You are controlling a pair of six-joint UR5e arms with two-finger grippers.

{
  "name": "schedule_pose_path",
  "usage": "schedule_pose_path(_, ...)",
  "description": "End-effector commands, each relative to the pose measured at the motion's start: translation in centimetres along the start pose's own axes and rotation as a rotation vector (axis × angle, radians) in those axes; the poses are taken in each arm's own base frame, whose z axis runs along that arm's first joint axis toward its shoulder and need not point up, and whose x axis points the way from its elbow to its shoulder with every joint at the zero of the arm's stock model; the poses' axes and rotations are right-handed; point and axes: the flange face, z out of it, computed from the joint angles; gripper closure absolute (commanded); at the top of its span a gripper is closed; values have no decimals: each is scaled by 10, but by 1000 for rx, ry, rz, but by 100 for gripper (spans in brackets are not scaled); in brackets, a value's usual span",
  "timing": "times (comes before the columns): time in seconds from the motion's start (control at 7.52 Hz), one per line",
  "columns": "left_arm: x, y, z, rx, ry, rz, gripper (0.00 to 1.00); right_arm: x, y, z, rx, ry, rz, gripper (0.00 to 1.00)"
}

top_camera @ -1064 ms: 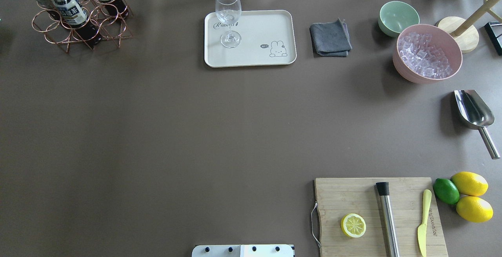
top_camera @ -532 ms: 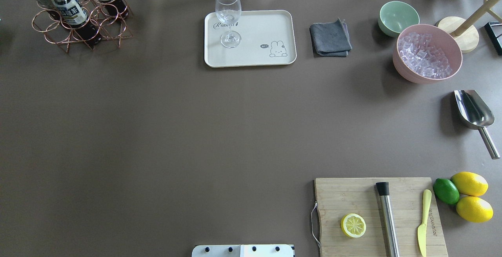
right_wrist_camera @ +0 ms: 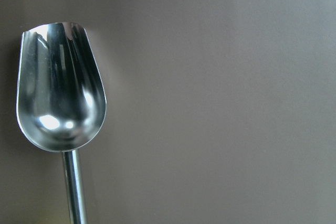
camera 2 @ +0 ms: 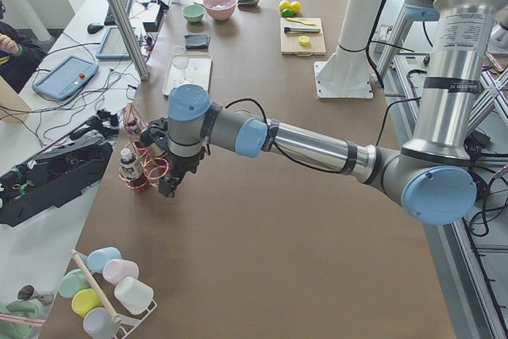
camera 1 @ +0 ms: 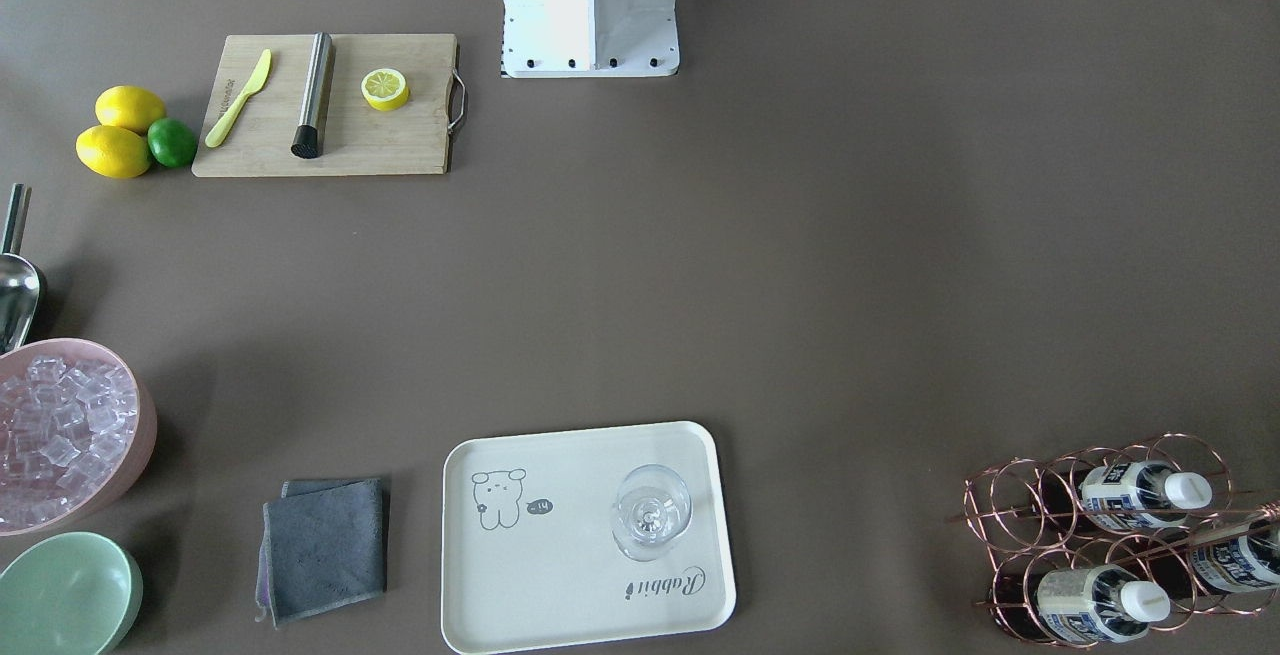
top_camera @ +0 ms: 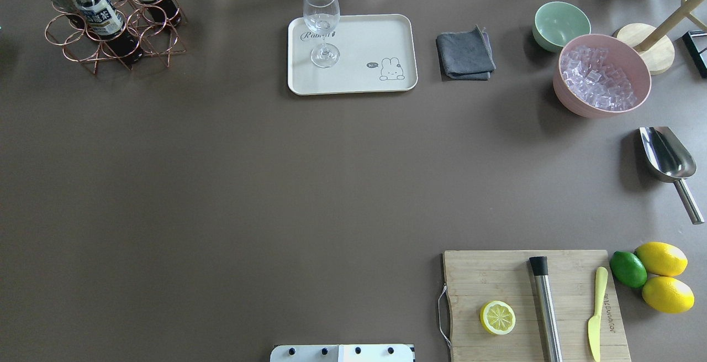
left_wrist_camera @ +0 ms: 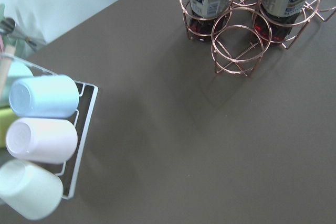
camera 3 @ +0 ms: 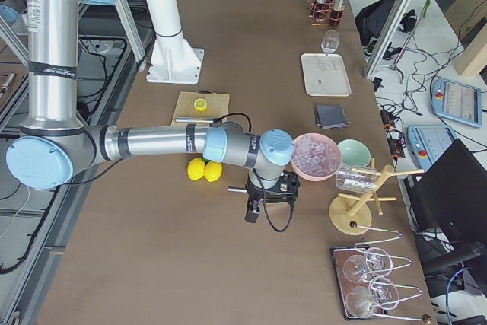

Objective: Take tea from basket to plate

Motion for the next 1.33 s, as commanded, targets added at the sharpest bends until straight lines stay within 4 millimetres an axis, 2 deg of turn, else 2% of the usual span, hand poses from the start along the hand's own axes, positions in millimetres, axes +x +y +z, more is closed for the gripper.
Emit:
schedule_pose_path(0.0,-5,-76,-40,-54,-17,199,2,0,0,0,-1,1,-1,1)
schedule_pose_path(0.27,-6,-74,-37,-57,-12,201,2,0,0,1,-2,1,0,1)
schedule_pose_path(0.53,-11,-81,-40,-49,-18,209,2,0,0,1,-1,-1,1,1)
schedule_pose_path(0.67,-23,-107,-38,-60,-14,231,2,0,0,1,-2,-1,0,1)
schedule_pose_path(0.8,-25,-133,-50,-49,-20,304,2,0,0,1,-2,-1,0,1)
schedule_pose_path(0.93,-33,-135,-70,-23,-38,374,2,0,0,1,-2,1,0,1)
schedule_pose_path(1.06,-30,-142,-84,-4,-42,518,2,0,0,1,-2,1,0,1)
schedule_pose_path(1.2,-23,-158,-94,13,-49,570,2,0,0,1,-2,1,0,1)
